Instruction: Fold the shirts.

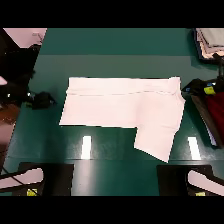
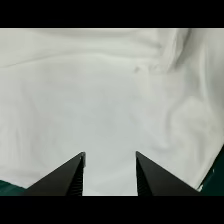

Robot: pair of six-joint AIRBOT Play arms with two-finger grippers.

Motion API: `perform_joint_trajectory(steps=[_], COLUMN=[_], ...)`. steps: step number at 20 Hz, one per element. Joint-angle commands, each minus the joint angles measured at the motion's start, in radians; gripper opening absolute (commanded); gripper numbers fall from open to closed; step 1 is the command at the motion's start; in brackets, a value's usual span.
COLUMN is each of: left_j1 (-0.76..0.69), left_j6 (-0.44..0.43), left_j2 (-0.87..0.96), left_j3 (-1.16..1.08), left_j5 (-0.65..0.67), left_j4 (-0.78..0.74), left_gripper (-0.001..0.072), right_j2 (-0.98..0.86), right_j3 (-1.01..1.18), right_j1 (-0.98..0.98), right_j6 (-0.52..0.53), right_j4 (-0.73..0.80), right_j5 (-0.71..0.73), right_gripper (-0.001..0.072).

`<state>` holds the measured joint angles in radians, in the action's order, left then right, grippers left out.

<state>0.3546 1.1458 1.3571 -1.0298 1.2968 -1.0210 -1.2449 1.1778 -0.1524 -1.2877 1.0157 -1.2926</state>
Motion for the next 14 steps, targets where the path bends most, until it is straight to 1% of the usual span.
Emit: perform_joint_trajectory(steps=[1, 5, 7, 14], left_j1=[0.039, 0.038, 0.038, 0.038], left_j6=[-0.064, -0.086, -0.106, -0.100], left_j2=[-0.095, -0.094, -0.094, -0.085], left_j3=[0.220, 0.303, 0.304, 0.312], left_j5=[0.008, -0.079, -0.086, -0.095], left_j4=[0.008, 0.064, 0.095, 0.125], left_gripper=[0.0596, 0.0596, 0.0596, 0.0595], right_j2=[0.127, 0.200, 0.220, 0.261], right_j3=[-0.096, -0.148, -0.148, -0.148], right_j1=[-0.045, -0.047, -0.047, -0.047], right_j6=[0.062, 0.063, 0.063, 0.061], right_j4=[-0.083, -0.082, -0.083, -0.082], right_j5=[-0.058, -0.051, -0.050, -0.053], right_gripper=[0.0324, 0.0324, 0.0325, 0.0325])
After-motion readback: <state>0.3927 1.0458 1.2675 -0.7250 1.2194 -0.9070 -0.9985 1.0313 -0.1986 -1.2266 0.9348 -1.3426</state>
